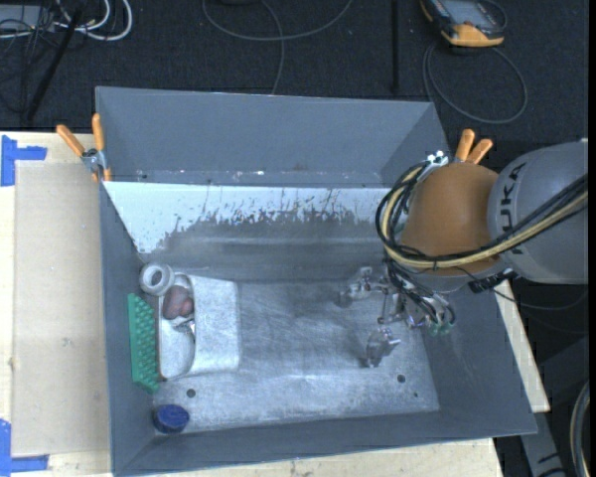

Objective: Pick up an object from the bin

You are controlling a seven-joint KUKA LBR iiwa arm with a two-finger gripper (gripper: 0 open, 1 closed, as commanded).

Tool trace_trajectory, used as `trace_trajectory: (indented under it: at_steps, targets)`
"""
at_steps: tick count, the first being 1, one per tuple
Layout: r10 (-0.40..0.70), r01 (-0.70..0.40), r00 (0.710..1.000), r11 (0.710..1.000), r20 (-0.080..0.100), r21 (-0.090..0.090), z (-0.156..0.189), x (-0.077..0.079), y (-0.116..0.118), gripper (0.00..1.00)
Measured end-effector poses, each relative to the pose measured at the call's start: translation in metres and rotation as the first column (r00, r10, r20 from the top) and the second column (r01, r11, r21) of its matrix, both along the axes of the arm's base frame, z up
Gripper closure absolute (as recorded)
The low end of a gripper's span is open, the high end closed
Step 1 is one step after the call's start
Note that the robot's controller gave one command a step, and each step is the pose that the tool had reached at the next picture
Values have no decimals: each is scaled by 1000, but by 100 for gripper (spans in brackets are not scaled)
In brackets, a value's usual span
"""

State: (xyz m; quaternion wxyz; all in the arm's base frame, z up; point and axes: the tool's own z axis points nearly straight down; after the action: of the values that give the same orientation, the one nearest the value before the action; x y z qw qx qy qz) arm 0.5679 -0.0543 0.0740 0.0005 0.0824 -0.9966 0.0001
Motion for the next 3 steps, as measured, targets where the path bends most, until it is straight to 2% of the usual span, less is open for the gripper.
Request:
trace_trajectory:
  at_steps: [1,2,3]
  targets:
    - [187,-187,982,982,-2,0,17,-40,-35,0]
    - [464,-464,886,886,-2,3,13,-75,-16,0]
    - [598,-598,802,802,1,3,11,-63,29,0]
